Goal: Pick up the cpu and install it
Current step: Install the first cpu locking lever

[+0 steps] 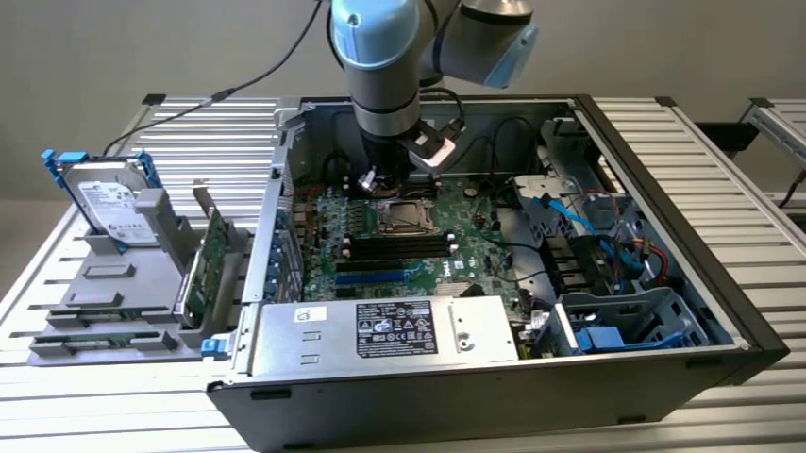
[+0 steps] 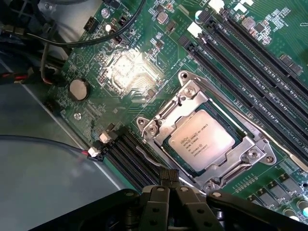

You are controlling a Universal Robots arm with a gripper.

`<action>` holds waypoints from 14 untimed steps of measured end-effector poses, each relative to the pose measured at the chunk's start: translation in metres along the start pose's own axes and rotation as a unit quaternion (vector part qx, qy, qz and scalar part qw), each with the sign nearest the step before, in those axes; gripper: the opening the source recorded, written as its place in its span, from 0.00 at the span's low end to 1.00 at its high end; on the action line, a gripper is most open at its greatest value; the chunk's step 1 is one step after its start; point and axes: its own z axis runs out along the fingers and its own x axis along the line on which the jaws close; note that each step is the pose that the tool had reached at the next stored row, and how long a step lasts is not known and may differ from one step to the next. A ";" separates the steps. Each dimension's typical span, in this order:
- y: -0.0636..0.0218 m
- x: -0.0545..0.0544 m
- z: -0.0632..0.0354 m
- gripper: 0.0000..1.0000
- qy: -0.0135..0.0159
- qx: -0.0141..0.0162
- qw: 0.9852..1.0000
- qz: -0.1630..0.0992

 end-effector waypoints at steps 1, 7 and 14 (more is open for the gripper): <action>0.0002 0.000 0.0005 0.11 0.000 0.000 1.000 0.000; 0.0008 -0.001 0.0036 0.11 0.000 0.000 1.000 0.000; 0.0011 -0.001 0.0050 0.11 0.000 0.000 1.000 0.000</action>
